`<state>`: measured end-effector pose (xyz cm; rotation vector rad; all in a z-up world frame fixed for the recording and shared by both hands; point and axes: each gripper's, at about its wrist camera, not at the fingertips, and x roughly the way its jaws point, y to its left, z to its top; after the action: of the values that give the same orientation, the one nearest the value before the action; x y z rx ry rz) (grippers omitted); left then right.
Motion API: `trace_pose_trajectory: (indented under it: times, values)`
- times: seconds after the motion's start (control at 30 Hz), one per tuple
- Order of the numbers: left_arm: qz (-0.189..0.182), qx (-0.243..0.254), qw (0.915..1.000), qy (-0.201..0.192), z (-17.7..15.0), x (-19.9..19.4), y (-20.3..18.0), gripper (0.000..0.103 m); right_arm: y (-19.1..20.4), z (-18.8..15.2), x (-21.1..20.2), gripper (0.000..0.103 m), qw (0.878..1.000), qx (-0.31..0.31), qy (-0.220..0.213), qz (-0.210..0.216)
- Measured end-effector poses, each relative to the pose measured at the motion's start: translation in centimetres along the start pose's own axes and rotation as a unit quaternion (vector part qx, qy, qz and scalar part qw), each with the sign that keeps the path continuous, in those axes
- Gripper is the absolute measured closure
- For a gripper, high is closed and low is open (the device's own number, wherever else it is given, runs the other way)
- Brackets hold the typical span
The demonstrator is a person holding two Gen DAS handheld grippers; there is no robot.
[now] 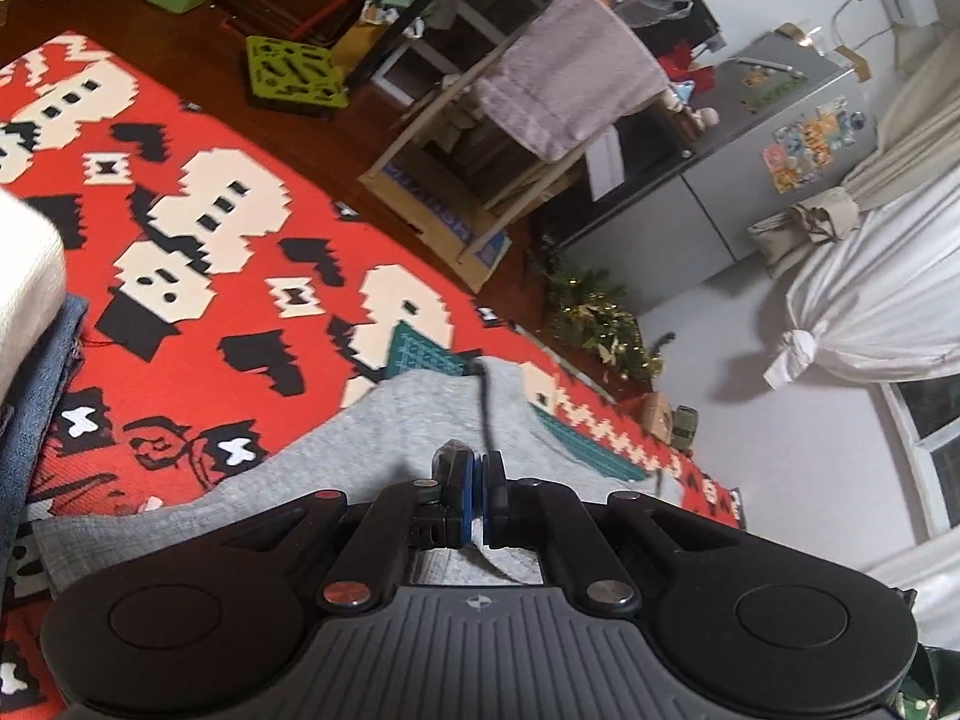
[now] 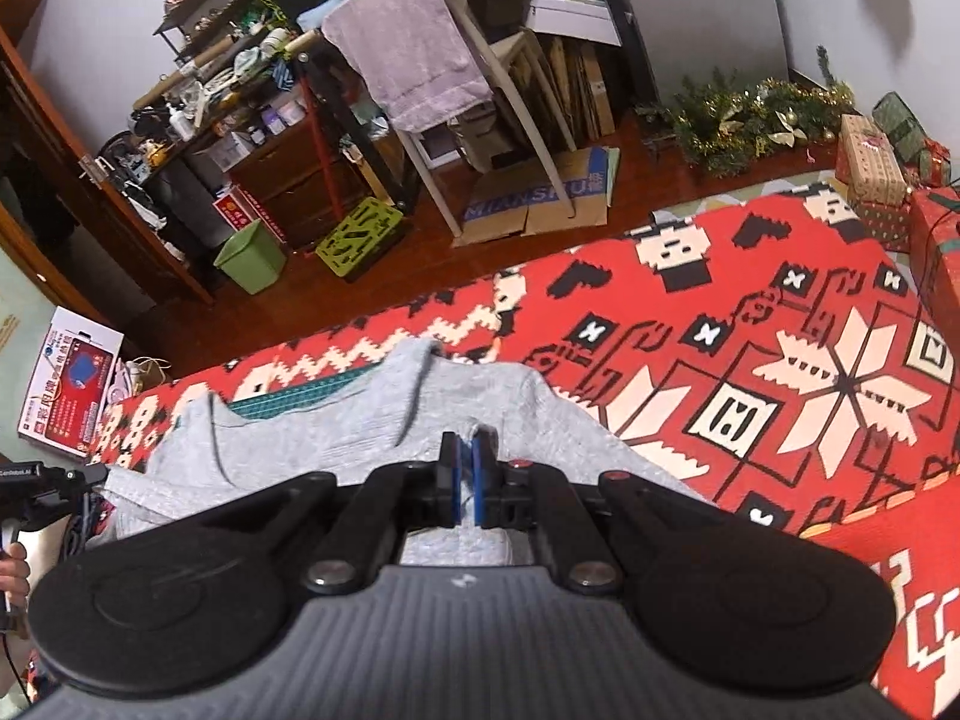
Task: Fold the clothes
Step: 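Lift the hem with both tools and fold it over toward the collar, then open both tools and lay the folded hem onto the shirt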
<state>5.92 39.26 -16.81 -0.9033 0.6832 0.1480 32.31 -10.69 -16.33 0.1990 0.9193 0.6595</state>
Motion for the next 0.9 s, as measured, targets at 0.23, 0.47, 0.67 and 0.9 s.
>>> trace_pose_trajectory:
  times: [0.23,0.47,0.67,0.9]
  values:
    - [0.009,0.017,0.9997,-0.012,-0.1,0.2,0.3,0.1,-0.2,-0.2,1.6,0.099,1.0,0.0,-0.003,-0.006]
    - [0.039,0.035,0.9979,-0.037,0.0,0.5,0.2,0.087,-0.1,0.2,2.0,0.091,1.0,0.004,-0.023,-0.015]
    - [0.035,0.104,0.9931,-0.043,-0.7,-1.1,-1.9,0.084,2.2,0.2,0.2,0.091,0.997,-0.06,-0.034,-0.024]
    - [0.053,0.197,0.9787,-0.023,-4.0,-1.5,-3.8,0.072,5.1,-2.9,-0.8,0.087,0.988,-0.146,-0.001,-0.058]
